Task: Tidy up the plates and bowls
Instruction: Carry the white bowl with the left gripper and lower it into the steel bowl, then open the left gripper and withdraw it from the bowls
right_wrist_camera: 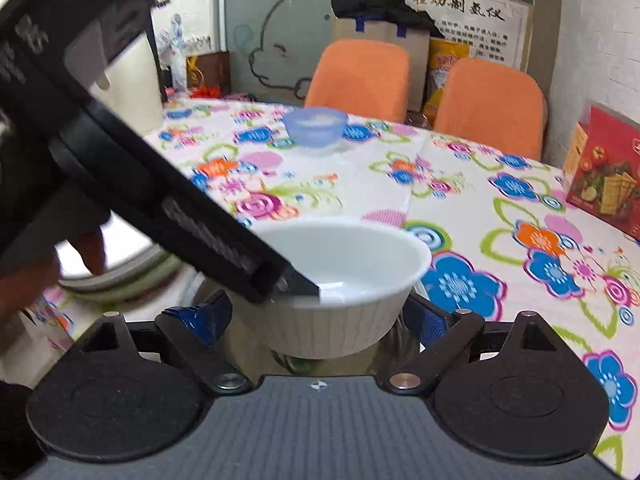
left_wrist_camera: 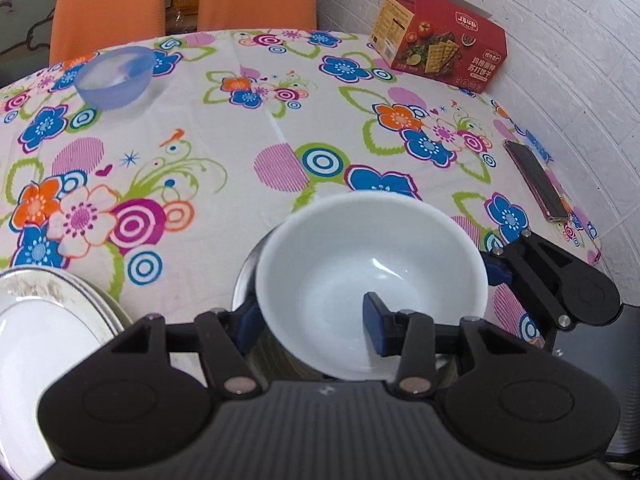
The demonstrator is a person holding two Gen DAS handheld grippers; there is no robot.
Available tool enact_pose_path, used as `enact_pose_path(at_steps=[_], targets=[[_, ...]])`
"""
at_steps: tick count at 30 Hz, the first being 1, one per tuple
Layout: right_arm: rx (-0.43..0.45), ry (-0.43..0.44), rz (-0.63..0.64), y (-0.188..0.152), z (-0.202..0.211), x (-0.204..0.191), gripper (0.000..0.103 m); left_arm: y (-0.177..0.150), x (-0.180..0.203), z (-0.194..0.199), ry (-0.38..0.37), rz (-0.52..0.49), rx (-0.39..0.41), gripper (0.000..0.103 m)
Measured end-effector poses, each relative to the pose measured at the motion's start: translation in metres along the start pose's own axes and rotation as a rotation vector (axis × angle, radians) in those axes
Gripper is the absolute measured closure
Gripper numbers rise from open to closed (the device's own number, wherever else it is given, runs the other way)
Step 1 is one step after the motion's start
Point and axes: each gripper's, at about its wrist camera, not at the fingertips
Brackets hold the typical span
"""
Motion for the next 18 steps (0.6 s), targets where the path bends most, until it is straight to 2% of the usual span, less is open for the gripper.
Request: enact_pose_path(at_steps=[2,4,5,10,13,18], targets=[[-0.002,0.012,0.013,-0.005,0.003,-0.002,0.024,-0.001,-0.003,0.004,-0.019,0.022,0.005,0.048],[-0.011,0.020,0.026,-0.010,0.009,-0.004,0.024,0.000,-0.005,0.010,-0.025,0.019,0.025,0.034],[-0.012,0.021,0.036,-0.012,0.011,-0.005,0.024,0.000,-0.005,0.013,-0.035,0.018,0.039,0.031],[-0.003,-0.018,0.041,-0.019,0.021,-0.004,0.024,0.006,-0.009,0.023,-0.005,0.019,0.085,0.030],[0.001,-0.021,-0.006,-0.025,0.031,0.002,0.024,0.008,-0.016,0.027,-0.026,0.042,0.095,0.030],[-0.011,-0.013,-0.100,-0.037,0.053,0.016,0.024,0.006,-0.017,0.032,-0.010,0.035,0.107,0.029]])
Point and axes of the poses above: each gripper's, at about its wrist camera, not at the fingertips, and z roughly against the way its jaws point, x to its right, y to its top, and after that the axes turned 4 degrees about -z, right-handed
